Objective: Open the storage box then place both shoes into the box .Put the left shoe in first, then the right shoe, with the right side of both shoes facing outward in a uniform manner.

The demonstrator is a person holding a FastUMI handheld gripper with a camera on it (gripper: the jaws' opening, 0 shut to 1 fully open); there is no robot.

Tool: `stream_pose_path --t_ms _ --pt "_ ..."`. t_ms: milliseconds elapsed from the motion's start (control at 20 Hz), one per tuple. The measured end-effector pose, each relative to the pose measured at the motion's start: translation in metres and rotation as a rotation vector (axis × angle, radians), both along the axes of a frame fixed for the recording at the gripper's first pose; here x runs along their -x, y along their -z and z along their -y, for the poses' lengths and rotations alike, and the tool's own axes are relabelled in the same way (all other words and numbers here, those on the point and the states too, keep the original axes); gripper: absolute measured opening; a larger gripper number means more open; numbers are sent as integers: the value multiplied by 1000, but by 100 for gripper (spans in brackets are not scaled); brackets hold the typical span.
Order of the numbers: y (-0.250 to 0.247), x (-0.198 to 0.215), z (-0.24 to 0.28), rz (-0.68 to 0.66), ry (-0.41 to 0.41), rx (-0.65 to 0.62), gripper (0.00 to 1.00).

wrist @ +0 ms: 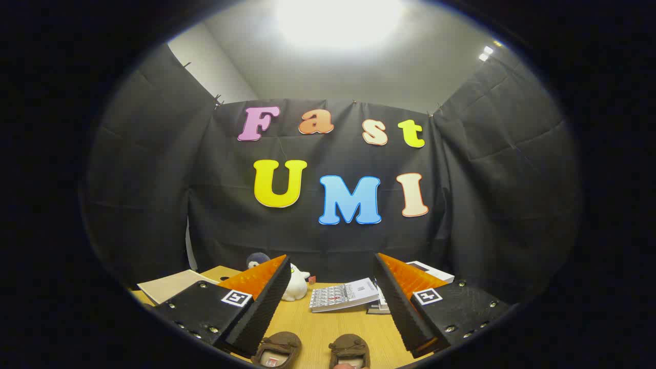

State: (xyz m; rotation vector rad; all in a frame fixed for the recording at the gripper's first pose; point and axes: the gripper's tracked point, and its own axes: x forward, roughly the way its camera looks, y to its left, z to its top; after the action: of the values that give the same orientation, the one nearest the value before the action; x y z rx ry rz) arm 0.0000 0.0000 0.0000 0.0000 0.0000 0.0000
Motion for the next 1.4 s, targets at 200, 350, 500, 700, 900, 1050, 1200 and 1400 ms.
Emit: stream_pose_path --t_ms 200,350,500,700,900,1050,1200,1400 --pt "-9 -3 2 5 2 9 99" --pt "-16 -5 7 13 -3 28 99" --pt "-20 -5 8 17 -7 16 99" --pt "-35 0 23 55 7 18 99" --pt "-36 5 30 66 0 17 99" --pt "-37 7 34 71 14 -36 99" --pt "-24 5 27 57 4 -44 99" --pt "-1 6 -4 15 -70 -79 99"
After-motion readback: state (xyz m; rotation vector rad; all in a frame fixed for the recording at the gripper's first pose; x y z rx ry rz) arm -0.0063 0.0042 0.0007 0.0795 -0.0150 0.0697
